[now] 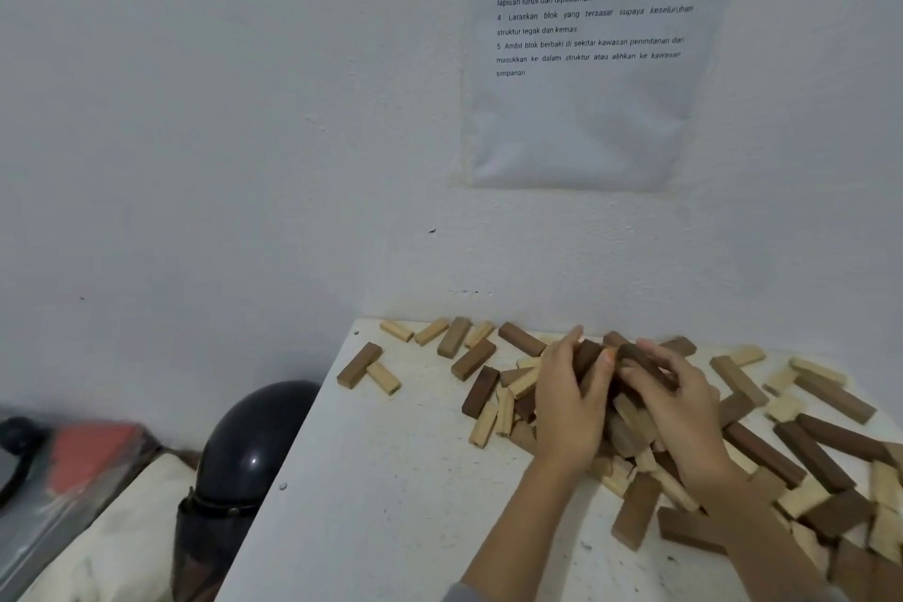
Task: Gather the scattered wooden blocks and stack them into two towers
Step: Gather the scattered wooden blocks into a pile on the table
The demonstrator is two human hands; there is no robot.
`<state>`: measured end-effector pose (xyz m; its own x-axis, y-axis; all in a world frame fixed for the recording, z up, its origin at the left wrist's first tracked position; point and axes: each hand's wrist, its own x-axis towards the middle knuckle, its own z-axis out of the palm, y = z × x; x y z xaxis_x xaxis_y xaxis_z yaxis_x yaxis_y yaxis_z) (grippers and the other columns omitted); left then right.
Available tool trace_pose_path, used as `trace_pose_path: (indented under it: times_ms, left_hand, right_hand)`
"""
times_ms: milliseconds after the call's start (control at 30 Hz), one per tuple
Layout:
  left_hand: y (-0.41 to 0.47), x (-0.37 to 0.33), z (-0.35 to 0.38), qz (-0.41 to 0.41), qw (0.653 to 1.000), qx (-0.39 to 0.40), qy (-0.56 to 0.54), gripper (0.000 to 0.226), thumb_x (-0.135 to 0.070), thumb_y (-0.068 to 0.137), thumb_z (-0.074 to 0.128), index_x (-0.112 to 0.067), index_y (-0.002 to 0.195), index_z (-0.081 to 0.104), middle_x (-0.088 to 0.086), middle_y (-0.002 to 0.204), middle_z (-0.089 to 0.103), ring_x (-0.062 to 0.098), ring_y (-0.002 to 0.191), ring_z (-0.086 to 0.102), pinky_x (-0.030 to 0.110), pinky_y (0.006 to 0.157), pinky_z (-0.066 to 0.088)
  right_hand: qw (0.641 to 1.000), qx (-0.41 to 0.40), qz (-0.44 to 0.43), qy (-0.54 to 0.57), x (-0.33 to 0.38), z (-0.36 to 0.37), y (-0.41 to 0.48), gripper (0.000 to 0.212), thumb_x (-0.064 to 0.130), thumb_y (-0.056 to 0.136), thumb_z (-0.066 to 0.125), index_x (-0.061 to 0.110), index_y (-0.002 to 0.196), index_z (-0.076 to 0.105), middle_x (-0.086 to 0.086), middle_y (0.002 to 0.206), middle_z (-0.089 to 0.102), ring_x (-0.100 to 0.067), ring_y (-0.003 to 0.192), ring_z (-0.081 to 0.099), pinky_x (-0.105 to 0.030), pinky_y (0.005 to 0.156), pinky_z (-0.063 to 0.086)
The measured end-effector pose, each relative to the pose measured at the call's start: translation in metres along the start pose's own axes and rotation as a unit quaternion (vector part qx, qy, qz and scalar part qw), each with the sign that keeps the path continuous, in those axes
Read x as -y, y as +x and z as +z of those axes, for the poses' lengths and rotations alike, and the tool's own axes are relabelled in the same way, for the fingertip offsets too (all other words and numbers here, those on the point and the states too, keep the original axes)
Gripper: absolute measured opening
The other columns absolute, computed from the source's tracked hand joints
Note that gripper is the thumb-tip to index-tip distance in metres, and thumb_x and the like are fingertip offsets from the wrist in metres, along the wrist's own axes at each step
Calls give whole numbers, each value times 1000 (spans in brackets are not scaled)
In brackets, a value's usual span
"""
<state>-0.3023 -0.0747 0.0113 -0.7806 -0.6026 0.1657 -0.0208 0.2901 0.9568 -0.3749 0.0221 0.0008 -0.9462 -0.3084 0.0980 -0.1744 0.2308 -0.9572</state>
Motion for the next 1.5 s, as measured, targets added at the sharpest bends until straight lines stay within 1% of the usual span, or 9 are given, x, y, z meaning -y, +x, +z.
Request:
trace_pose_path:
  times_ms: [167,333,533,667,833,1000,1167,1367,1500]
  left_hand:
    - [-3,5,0,-30,998,57,6,54,-51,101,33,-30,151,28,-12,157,27,10,148,9,38,122,12]
    - [0,8,-36,4,1000,4,-11,40,-36,101,44,-29,140,44,-19,137,46,4,136,36,30,117,26]
    - [8,37,-110,47,988,-114,90,41,-32,92,53,-24,132,51,-12,132,51,-6,121,44,16,99,37]
    - [19,69,-157,-12,941,-162,298,56,-43,91,57,-20,141,44,6,148,40,27,143,26,45,117,19]
    - [27,97,-188,-67,911,-92,397,85,-68,83,52,-35,153,17,10,161,8,30,149,0,46,119,4]
    - [43,109,-194,-17,870,-78,487,89,-83,71,13,-41,149,22,4,152,29,22,137,26,38,107,21]
    - [62,120,-195,83,834,-127,530,68,-71,82,33,-33,134,55,3,104,56,22,90,51,30,75,30]
    - [61,125,-194,85,847,-152,503,40,-58,83,42,-28,102,60,-1,99,52,19,87,44,29,73,25]
    - [52,129,-193,97,835,-171,514,34,-52,82,45,-28,100,61,1,96,53,22,84,47,32,70,33]
  right_hand:
    - [1000,-9,-13,-22,4,3,-4,26,37,86,57,51,108,60,3,127,56,-22,127,46,-51,107,39]
    - [988,-17,-129,-79,33,17,-7,32,12,92,57,31,117,59,5,111,51,-24,119,46,-49,105,38]
    - [972,108,-173,-112,65,73,-8,31,8,92,55,29,113,62,6,115,49,-12,117,42,-2,92,29]
    - [945,201,-178,-189,66,121,2,31,16,95,51,27,123,57,6,113,42,-16,117,40,-22,90,37]
    - [865,272,-159,-390,65,162,16,46,32,96,46,26,141,37,-9,135,37,-32,125,33,-38,95,38]
    - [817,270,-188,-474,63,182,31,49,40,95,45,32,143,32,-10,135,33,-32,121,33,-40,91,43]
    - [788,276,-206,-510,63,193,34,53,44,96,44,36,146,28,-13,140,24,-36,124,28,-39,90,42]
    - [806,284,-194,-482,62,193,34,42,35,92,49,32,133,41,-10,135,25,-35,121,28,-33,83,39]
    - [810,290,-176,-478,59,190,27,42,44,93,51,34,132,41,-9,133,28,-35,118,32,-37,87,37]
